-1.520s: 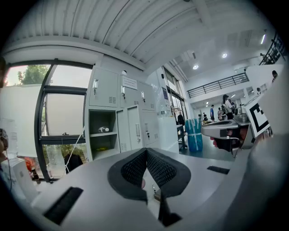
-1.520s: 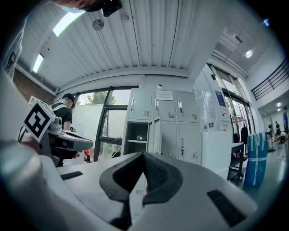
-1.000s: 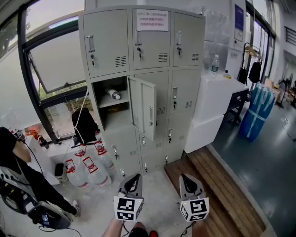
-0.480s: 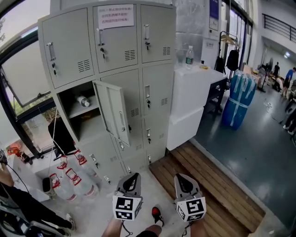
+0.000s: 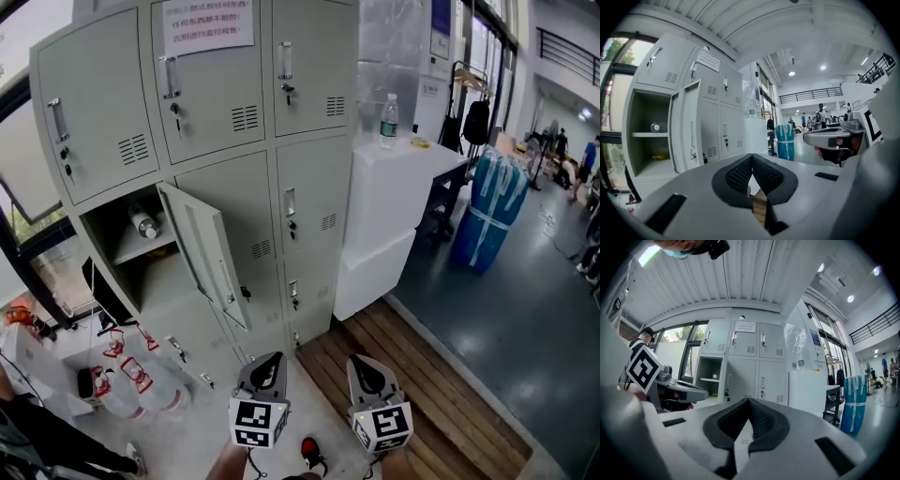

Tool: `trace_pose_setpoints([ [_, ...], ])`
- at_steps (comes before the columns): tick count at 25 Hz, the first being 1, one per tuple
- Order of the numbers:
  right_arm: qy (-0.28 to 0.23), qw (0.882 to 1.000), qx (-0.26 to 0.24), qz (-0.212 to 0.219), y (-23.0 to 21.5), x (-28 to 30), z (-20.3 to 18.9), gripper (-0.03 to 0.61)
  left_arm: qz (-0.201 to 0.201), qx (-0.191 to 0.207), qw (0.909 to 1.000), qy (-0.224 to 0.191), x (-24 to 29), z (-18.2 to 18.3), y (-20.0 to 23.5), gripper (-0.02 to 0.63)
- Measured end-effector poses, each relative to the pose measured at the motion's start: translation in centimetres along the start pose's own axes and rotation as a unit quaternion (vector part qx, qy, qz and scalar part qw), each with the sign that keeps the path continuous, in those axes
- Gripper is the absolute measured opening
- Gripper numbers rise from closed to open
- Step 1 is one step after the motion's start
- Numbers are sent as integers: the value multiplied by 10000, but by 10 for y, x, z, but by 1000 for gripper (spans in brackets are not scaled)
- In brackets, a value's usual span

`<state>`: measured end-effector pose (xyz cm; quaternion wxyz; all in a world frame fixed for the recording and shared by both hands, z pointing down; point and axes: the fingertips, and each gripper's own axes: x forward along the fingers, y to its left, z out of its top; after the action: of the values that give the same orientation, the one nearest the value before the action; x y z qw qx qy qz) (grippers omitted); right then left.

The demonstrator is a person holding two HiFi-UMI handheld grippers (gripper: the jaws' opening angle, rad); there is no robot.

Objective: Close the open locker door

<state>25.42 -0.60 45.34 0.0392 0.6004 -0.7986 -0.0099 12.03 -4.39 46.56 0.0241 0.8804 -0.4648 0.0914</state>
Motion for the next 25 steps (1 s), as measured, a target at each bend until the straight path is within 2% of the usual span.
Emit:
trace_pose_setpoints([
  [7, -60, 9980, 58, 620, -15, 88, -1, 15, 507, -91, 9987, 9, 54, 8, 46, 21],
  [15, -204, 9884, 12, 1507, 8, 161, 7, 15, 1286, -169, 9916, 10, 65, 11, 100, 21],
  [20, -348, 9768, 43, 2112, 35, 195, 19, 15, 1953, -303, 9803, 34, 47, 10, 141, 21],
  [25, -436, 9597, 104, 2775, 58, 224, 30, 15, 2582, -392, 9653, 40, 31, 11, 167, 21],
])
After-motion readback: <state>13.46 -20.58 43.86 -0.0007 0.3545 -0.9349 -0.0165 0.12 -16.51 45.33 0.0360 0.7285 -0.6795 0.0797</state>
